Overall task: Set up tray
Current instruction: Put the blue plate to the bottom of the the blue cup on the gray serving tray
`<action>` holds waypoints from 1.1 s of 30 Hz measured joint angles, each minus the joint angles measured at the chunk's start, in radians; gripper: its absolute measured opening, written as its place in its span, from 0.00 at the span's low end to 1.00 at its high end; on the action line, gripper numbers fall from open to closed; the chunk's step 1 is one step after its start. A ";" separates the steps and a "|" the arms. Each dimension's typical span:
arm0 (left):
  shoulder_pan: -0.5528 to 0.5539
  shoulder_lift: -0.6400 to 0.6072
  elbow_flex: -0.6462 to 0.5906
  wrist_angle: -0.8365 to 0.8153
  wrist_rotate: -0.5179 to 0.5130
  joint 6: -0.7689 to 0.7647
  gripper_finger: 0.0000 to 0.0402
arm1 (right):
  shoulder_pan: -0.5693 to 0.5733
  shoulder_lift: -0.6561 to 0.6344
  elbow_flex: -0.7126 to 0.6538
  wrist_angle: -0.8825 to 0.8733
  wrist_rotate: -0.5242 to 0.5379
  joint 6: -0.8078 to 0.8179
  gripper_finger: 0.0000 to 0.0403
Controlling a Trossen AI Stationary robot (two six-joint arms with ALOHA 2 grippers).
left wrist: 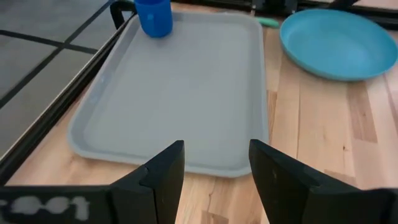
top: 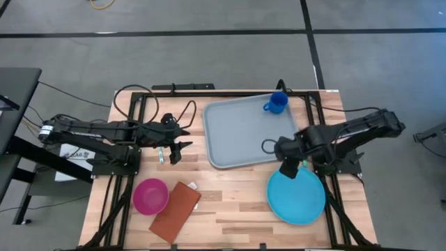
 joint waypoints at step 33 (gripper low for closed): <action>-0.003 0.108 -0.002 0.167 0.048 0.032 0.42 | 0.070 -0.186 -0.456 0.210 -0.043 -0.017 0.31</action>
